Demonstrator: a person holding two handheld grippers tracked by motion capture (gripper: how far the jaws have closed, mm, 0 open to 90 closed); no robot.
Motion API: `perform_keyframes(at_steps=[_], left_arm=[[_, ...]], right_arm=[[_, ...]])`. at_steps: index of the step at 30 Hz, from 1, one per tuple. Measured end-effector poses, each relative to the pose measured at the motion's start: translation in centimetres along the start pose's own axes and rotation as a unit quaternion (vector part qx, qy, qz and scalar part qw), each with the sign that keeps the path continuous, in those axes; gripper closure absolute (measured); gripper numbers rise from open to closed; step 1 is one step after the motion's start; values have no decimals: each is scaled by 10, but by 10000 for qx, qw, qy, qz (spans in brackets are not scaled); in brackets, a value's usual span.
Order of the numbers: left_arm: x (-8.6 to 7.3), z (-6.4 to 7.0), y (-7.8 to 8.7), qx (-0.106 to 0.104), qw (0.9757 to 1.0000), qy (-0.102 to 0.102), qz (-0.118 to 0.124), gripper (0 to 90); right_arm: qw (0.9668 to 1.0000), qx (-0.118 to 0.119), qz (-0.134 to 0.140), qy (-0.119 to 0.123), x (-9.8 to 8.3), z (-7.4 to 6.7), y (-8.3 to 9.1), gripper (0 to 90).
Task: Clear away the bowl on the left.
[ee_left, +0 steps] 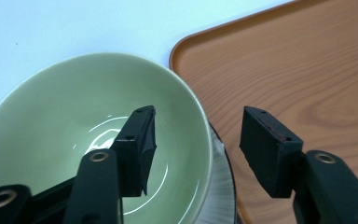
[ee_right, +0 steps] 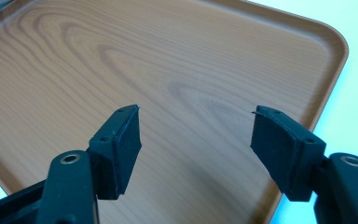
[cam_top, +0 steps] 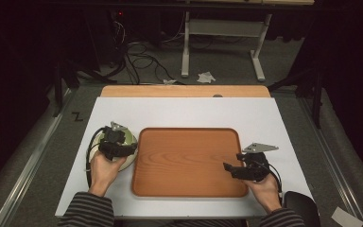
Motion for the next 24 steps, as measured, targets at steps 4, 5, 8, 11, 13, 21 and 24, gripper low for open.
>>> perform_keyframes(at_steps=[4,5,8,11,13,21,24], left_arm=[[-3,-4,-3,26,9999,98,-100,496],[-3,-5,-4,20,9998,137,-122,506],[-4,-8,-6,12,9996,216,-195,536],[-5,-8,-8,33,9995,197,-242,570],[-5,-7,-9,19,9995,161,-283,583],[-6,-5,-12,43,9993,64,-379,630],[-5,-3,-12,91,9992,-19,-391,647]], right_arm=[[10000,15,-4,2,0,0,0,347],[10000,18,-8,-2,0,0,0,347],[10000,23,-12,-3,0,0,0,347],[10000,31,-13,-14,0,0,-1,347],[10000,26,-11,-16,0,0,-1,347],[10000,42,-23,12,-1,0,-1,347],[10000,54,-32,9,-1,-1,-1,347]])
Point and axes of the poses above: each handheld gripper's, and its own axes: y roughly backward along the jaws, x roughly out of its top, z roughly to its right, the point moved 2 cm from there along -y, roughly forward along the jaws, and after that the axes turned 12 degrees about z, right-handed, at the moved point
